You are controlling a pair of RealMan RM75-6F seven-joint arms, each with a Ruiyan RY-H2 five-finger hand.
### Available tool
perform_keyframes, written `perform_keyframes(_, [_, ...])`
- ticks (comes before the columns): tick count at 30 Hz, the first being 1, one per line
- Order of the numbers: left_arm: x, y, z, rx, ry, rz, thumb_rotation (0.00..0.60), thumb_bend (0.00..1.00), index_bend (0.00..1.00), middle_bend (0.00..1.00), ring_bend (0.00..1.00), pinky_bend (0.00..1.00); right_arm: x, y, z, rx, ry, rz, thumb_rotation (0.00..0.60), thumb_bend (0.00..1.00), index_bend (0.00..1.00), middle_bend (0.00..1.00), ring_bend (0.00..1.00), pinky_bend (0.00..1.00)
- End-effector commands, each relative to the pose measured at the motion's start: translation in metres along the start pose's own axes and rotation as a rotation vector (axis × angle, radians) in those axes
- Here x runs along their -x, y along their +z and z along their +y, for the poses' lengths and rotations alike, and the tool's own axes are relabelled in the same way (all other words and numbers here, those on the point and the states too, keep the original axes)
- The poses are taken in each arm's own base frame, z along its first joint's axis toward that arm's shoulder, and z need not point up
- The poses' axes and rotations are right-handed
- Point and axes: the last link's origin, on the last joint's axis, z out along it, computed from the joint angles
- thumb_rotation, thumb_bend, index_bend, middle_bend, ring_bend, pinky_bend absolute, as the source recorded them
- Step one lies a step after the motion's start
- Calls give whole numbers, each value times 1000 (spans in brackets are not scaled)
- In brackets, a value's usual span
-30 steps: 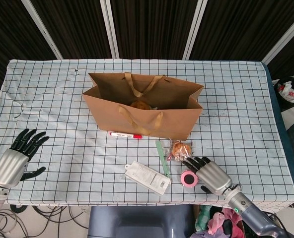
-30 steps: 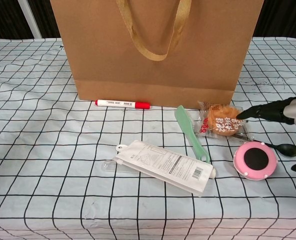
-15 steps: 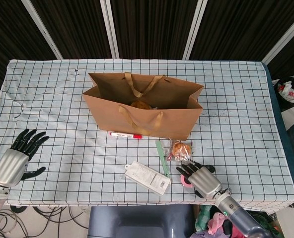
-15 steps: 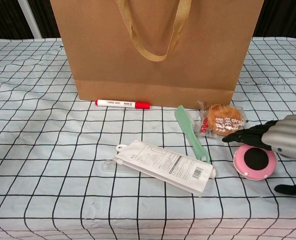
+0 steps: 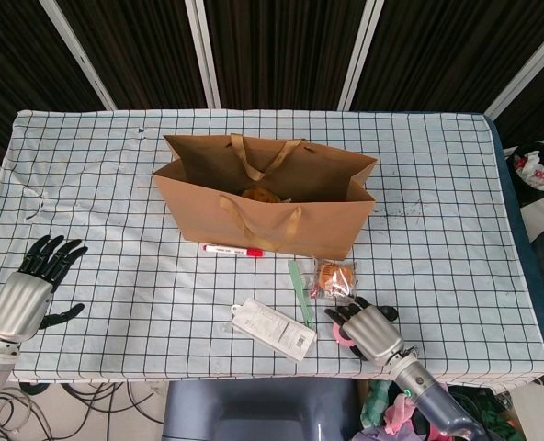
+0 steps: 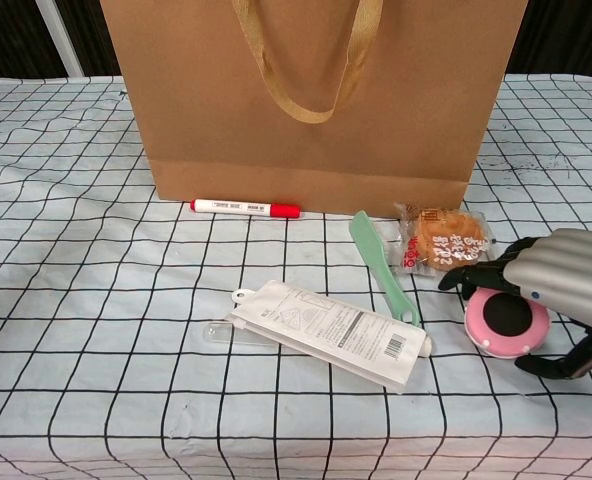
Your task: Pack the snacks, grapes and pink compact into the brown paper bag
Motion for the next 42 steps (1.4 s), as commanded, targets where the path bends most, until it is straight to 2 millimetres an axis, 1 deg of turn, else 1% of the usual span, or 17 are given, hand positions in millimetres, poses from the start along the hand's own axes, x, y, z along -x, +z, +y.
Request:
perform_keyframes(1, [0,0,0,-6,-1,2,600,123,118,91,0,0,-1,0,-2,-5,15,11,600,341,257,286,360,247])
perform_keyframes(3, [0,0,-1,-12,-1,1,600,123,117,91,0,0,-2,-1,-3,-9,31,20,600,357,305,295,369,254])
perform_keyframes(5, [0,0,-1,-16,-2,0,600,123,117,91,0,0,-4,-2,-5,-13,50,32,600,357,330,295,369,258])
perform_keyframes(10, [1,1,-1,-21,1,-4,600,123,111,90,0,0,-10,-5,-4,-3,95,58,600,358,345,294,369,259])
perform_keyframes(13, [2,1,-1,-23,3,-6,600,123,109,90,0,0,-19,-8,0,15,128,102,600,358,345,294,369,259])
perform_keyframes(15, [2,1,-1,-23,4,-7,600,123,109,90,0,0,-31,-11,5,41,161,156,600,359,345,293,369,259])
perform_keyframes(18, [2,2,0,-19,1,-7,600,123,109,90,0,0,-53,-20,18,86,222,257,600,359,345,292,371,259])
perform_keyframes(20, [2,2,0,-14,1,-7,600,123,109,90,0,0,-71,-27,31,130,244,348,600,362,345,292,373,259])
perform_keyframes(24, [4,2,1,-9,-6,-12,600,123,109,90,0,0,-107,-38,61,243,194,548,600,365,345,291,374,258])
perform_keyframes(29, [4,2,1,-10,-12,-19,600,123,109,90,0,0,-150,-42,91,328,148,693,600,365,344,289,374,259])
perform_keyframes(31, [3,2,1,-10,-12,-17,600,123,108,90,0,0,-168,-43,98,335,154,743,600,365,345,289,374,259])
perform_keyframes(34, [3,2,-1,-20,-7,-18,600,123,107,90,0,0,-190,-38,104,323,144,785,600,365,345,288,374,259])
perform_keyframes(38, [3,3,-2,-25,-8,-18,600,123,103,89,0,0,-219,-21,106,288,132,813,600,364,345,286,374,259])
perform_keyframes(42, [2,3,-3,-30,-8,-17,600,123,102,89,0,0,-238,-5,101,250,140,834,600,364,353,286,374,258])
